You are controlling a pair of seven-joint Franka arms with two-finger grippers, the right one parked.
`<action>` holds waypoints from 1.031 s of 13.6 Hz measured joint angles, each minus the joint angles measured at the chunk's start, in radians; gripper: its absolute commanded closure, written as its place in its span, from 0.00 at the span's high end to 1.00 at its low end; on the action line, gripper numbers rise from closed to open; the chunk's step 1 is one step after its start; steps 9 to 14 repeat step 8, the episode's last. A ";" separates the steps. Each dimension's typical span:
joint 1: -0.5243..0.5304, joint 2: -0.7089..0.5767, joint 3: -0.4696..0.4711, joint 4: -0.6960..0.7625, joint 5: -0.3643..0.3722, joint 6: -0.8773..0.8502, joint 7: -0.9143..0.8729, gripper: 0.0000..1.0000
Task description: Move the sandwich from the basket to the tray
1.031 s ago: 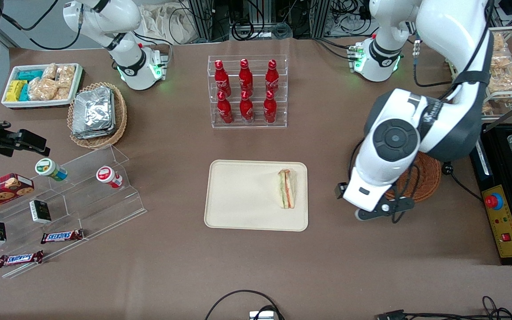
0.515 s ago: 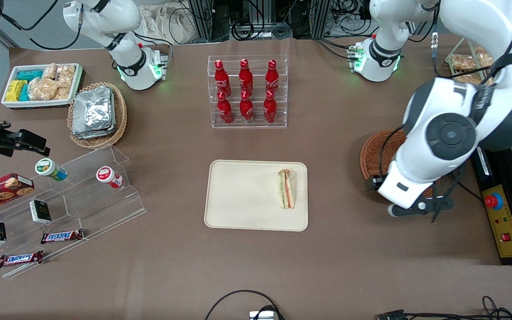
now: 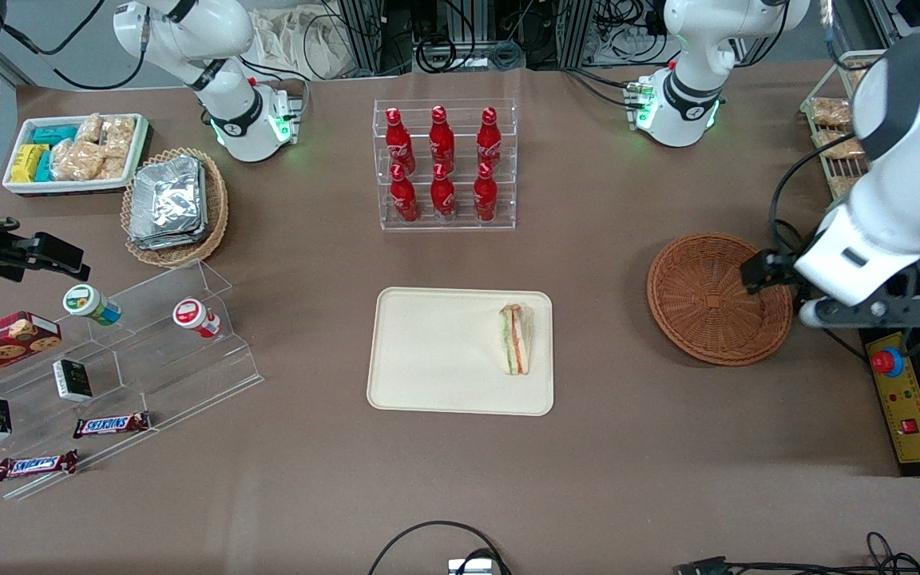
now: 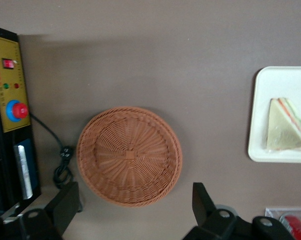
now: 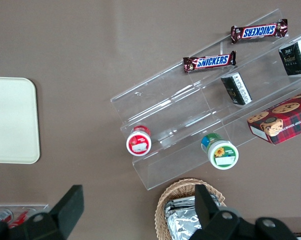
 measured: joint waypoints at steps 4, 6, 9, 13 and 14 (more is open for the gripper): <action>0.029 -0.137 0.037 -0.063 -0.006 -0.037 0.104 1.00; 0.035 -0.174 0.037 -0.076 -0.008 -0.049 0.117 1.00; 0.035 -0.187 0.036 -0.084 -0.011 -0.060 0.119 1.00; 0.035 -0.187 0.036 -0.084 -0.011 -0.060 0.119 1.00; 0.035 -0.187 0.036 -0.084 -0.011 -0.060 0.119 1.00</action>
